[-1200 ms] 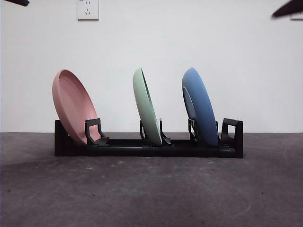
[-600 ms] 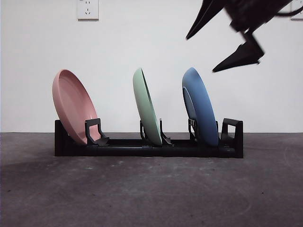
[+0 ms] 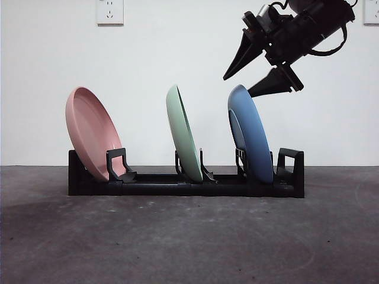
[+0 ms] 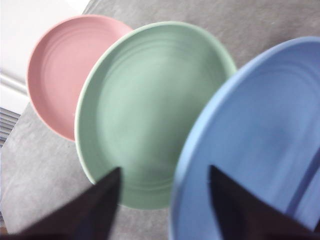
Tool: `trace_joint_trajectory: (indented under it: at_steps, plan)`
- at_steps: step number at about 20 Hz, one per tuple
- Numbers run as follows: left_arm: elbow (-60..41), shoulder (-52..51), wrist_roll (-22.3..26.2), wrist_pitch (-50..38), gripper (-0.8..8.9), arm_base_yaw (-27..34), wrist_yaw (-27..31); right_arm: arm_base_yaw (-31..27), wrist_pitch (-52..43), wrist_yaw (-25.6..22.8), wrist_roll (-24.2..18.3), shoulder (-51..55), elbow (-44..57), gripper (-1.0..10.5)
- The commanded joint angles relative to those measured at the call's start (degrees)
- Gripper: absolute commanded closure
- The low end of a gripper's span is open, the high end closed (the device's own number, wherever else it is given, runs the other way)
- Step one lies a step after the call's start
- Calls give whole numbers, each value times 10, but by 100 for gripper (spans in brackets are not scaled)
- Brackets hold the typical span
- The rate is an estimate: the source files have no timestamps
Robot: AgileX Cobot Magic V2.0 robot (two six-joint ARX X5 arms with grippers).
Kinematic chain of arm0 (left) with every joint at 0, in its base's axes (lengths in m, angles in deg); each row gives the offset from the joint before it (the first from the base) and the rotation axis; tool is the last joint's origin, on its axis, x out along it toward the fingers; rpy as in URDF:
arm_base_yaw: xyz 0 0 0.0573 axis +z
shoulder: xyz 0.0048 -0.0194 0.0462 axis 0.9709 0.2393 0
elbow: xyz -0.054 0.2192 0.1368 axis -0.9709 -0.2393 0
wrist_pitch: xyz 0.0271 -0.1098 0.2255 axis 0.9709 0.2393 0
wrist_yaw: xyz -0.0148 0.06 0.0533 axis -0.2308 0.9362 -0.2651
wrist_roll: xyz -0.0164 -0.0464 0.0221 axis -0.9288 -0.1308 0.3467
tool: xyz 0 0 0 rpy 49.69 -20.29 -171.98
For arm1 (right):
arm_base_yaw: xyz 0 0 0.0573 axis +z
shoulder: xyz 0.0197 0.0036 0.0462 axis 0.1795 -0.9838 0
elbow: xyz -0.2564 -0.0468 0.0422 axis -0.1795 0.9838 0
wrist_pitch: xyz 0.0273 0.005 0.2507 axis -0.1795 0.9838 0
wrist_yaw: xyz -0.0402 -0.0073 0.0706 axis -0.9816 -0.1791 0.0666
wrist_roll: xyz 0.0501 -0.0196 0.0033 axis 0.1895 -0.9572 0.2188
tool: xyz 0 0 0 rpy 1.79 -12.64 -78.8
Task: Place the plate
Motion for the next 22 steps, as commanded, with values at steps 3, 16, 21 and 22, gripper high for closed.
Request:
trace_joint_trajectory:
  at_steps: [3,16,21,22]
  plan:
    - [13,2,3,-5,283,-2,-3,3,12,-22,3,-16,-14,852]
    - [13,2,4,9,283,-2,-3,-2,24,-11,42,5,-14,935]
    - [13,2,4,9,283,-2,-3,-2,21,-1,60,62,-14,936]
    - [13,2,4,10,283,-3,-3,-1,22,12,61,74,-14,936]
